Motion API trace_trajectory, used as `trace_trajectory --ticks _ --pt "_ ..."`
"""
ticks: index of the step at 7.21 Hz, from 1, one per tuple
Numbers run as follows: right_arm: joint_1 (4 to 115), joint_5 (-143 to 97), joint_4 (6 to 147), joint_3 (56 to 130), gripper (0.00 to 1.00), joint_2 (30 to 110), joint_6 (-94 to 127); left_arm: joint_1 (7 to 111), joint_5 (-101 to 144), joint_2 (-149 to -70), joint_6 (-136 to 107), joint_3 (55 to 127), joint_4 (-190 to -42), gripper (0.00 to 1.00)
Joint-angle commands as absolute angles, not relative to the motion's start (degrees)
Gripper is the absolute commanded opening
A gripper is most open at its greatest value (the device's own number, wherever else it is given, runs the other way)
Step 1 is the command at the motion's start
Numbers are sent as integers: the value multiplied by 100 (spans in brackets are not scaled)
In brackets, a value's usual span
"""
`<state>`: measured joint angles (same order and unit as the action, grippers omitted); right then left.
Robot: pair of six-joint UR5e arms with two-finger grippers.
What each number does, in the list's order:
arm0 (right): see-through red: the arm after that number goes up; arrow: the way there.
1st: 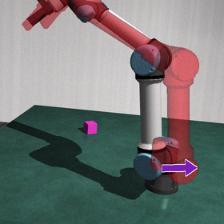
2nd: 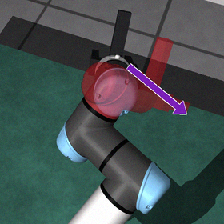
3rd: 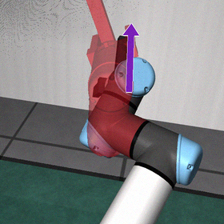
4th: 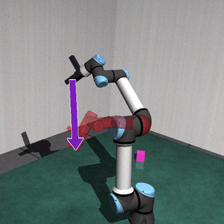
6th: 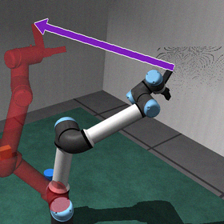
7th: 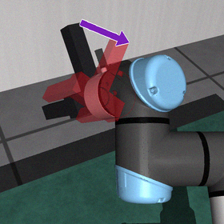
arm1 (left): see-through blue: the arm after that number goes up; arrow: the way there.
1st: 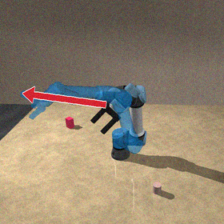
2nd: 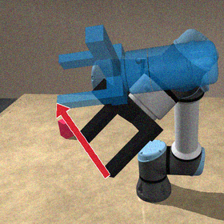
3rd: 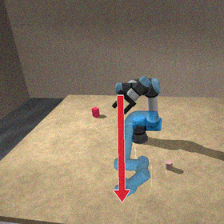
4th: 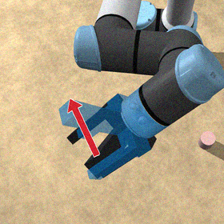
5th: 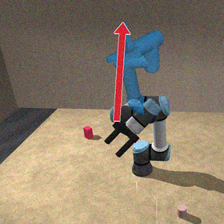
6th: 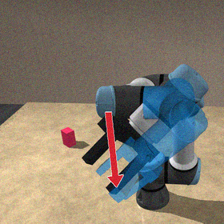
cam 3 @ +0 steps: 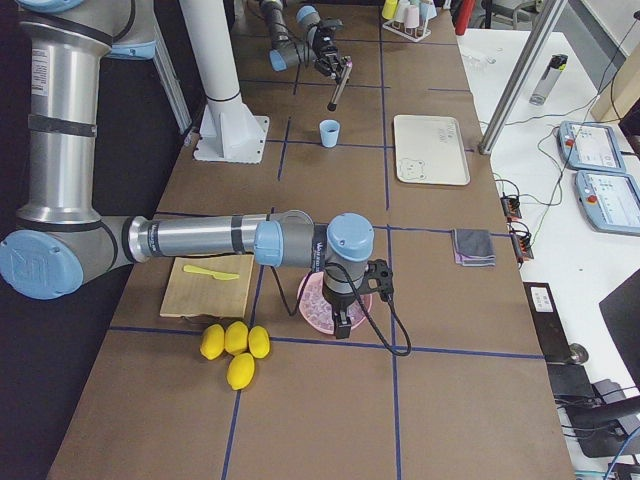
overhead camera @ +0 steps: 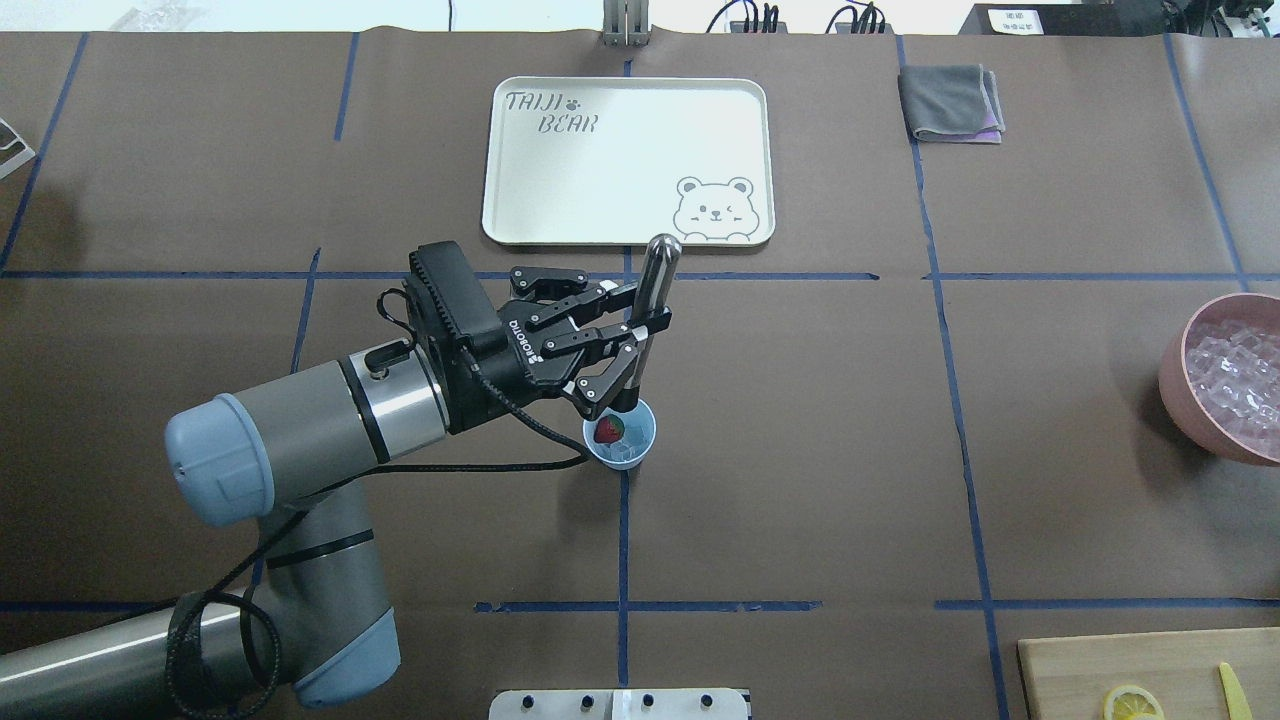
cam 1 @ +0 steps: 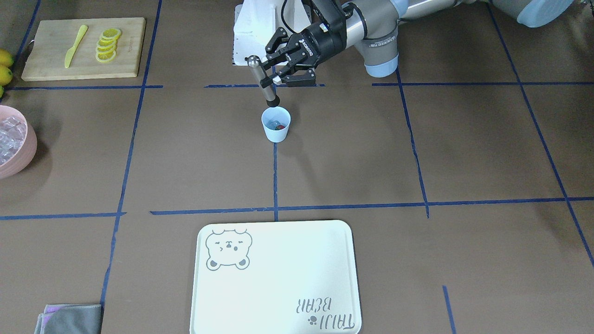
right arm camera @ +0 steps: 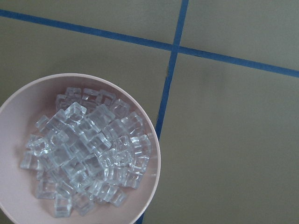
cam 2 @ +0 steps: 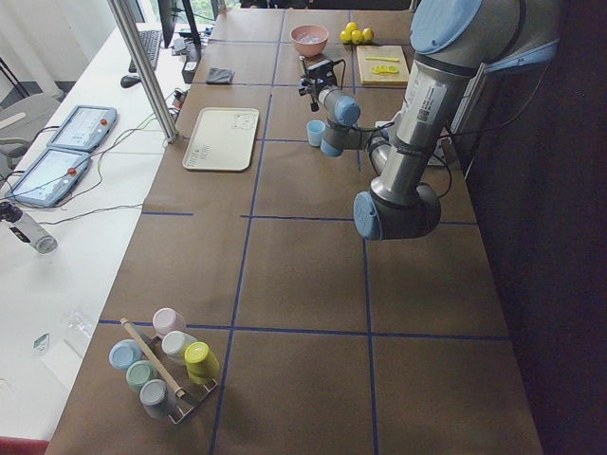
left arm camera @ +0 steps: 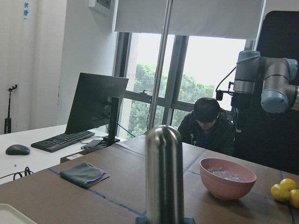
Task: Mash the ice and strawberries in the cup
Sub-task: 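Lift the steel rod out of the cup and withdraw the left arm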
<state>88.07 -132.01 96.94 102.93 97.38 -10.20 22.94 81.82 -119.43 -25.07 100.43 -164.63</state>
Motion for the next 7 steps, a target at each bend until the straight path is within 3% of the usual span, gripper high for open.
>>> trace_trajectory --ticks 1,7 --pt "8807 -13201 9694 10292 99 9738 -1028 2486 8200 -11927 -2479 10991 -14161 0" --pt "8807 -13192 9694 10301 99 9738 -1028 5409 12353 -11305 -2408 11319 -9973 2"
